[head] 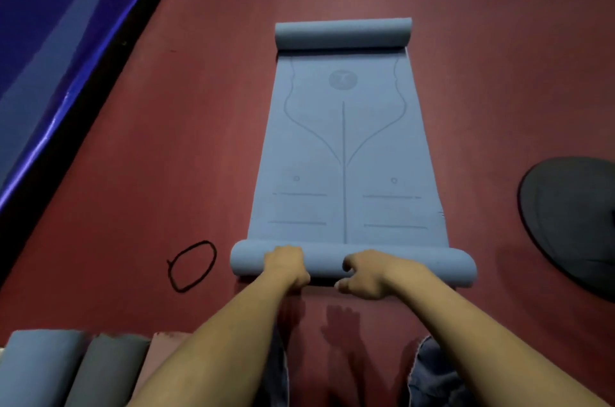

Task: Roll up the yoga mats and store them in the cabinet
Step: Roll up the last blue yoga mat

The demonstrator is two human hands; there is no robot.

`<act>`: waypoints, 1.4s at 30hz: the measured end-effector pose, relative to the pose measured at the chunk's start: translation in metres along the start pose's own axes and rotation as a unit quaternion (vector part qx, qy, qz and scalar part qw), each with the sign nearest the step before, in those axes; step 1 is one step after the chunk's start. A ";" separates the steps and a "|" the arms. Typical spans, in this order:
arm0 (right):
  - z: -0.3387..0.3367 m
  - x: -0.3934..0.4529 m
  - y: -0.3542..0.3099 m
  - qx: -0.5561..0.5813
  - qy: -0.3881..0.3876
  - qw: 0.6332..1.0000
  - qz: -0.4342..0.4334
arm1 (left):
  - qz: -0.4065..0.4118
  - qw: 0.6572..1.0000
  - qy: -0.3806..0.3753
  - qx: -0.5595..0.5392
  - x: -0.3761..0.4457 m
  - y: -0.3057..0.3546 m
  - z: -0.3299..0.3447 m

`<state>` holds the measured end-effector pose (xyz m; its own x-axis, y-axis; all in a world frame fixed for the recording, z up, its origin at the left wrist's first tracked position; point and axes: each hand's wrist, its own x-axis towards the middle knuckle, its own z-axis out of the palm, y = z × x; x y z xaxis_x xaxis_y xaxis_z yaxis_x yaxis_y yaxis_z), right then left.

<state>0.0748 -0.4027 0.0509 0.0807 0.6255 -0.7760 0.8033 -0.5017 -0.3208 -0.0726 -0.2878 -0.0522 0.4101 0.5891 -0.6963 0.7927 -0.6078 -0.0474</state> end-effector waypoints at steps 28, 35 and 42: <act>0.029 -0.056 0.039 -0.089 0.167 0.977 0.101 | 0.209 0.940 0.180 0.201 -0.120 0.032 -0.099; 0.018 -0.153 0.043 -0.132 0.325 0.937 0.004 | 0.232 0.912 0.284 0.185 -0.219 -0.034 -0.091; 0.059 -0.247 0.065 -0.096 0.448 0.887 -0.051 | 0.252 0.870 0.397 0.149 -0.312 -0.041 -0.075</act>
<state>0.0722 -0.6247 0.1899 0.3684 0.9294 0.0226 0.9126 -0.3569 -0.1994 -0.1992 -0.4070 0.2207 0.9474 0.3189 0.0261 0.3193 -0.9365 -0.1450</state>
